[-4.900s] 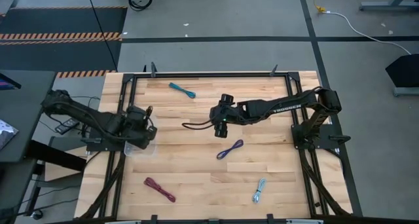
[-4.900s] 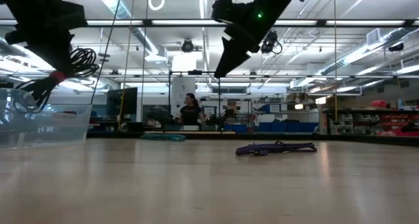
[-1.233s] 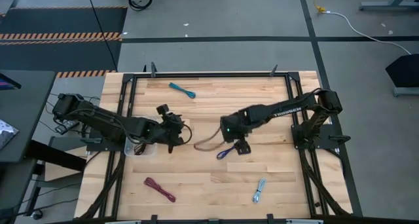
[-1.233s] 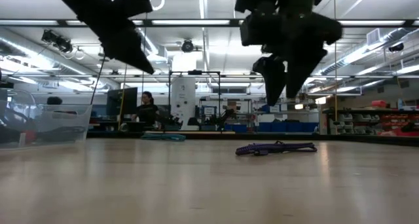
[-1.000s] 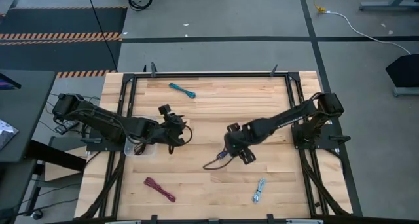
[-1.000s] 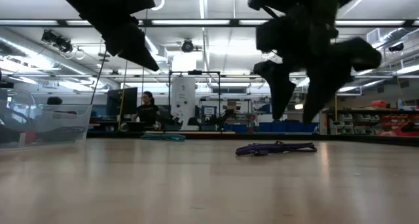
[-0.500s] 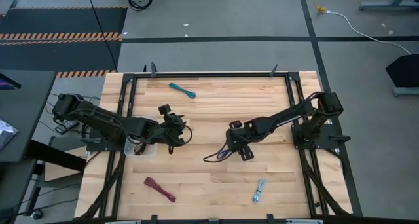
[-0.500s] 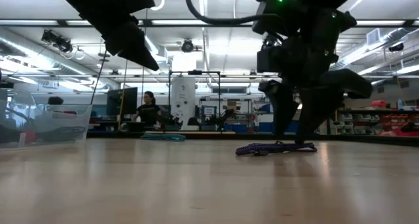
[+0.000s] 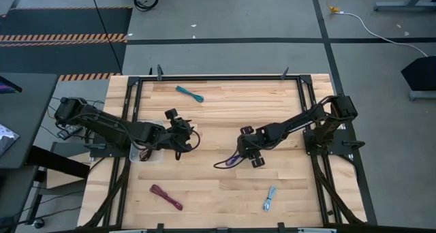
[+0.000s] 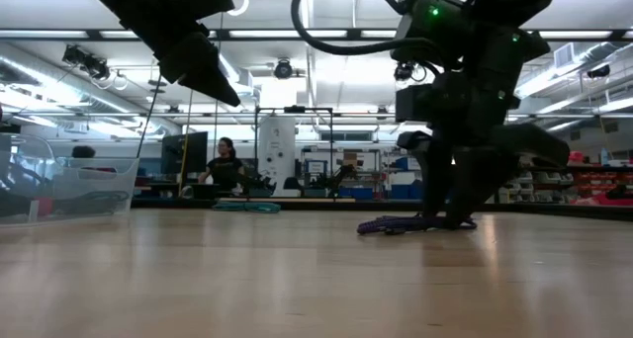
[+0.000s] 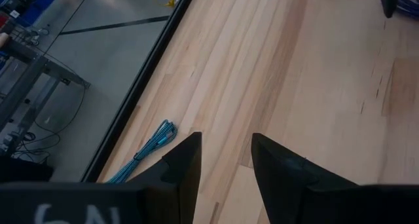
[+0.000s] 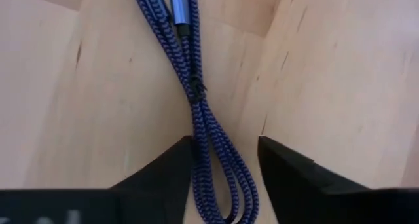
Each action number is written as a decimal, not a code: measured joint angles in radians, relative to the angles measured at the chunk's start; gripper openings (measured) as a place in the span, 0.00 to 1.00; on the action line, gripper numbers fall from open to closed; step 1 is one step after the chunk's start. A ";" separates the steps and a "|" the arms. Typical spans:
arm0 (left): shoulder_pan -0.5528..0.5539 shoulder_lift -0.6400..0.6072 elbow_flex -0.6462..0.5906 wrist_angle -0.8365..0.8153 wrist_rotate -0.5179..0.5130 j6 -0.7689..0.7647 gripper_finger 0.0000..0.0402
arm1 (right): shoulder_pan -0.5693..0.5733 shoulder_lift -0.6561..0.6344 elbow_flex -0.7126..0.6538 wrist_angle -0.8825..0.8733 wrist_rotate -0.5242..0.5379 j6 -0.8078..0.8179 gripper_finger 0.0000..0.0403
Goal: Pick and place USB-C Cables
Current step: Put the purple black charger cable into the transparent bin, then put the pink black charger cable into the transparent bin
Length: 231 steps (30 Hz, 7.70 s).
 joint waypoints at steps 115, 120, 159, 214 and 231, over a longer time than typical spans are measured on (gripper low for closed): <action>-0.064 -0.010 0.000 0.266 -0.093 0.132 0.72 | -0.014 -0.001 0.339 0.335 0.342 -0.228 0.05; -0.066 -0.010 0.000 0.377 -0.071 0.199 0.71 | -0.015 -0.001 0.339 0.325 0.345 -0.228 0.05; -0.065 -0.010 0.000 0.325 0.037 0.184 0.29 | -0.015 0.000 0.339 0.307 0.345 -0.227 0.05; -0.359 -0.023 0.154 -1.204 0.164 -1.570 0.09 | -0.175 0.002 0.166 0.338 0.212 -0.029 0.64; -0.381 0.010 -0.011 -1.155 0.307 -1.717 0.42 | -0.175 0.002 0.166 0.442 0.168 -0.055 0.64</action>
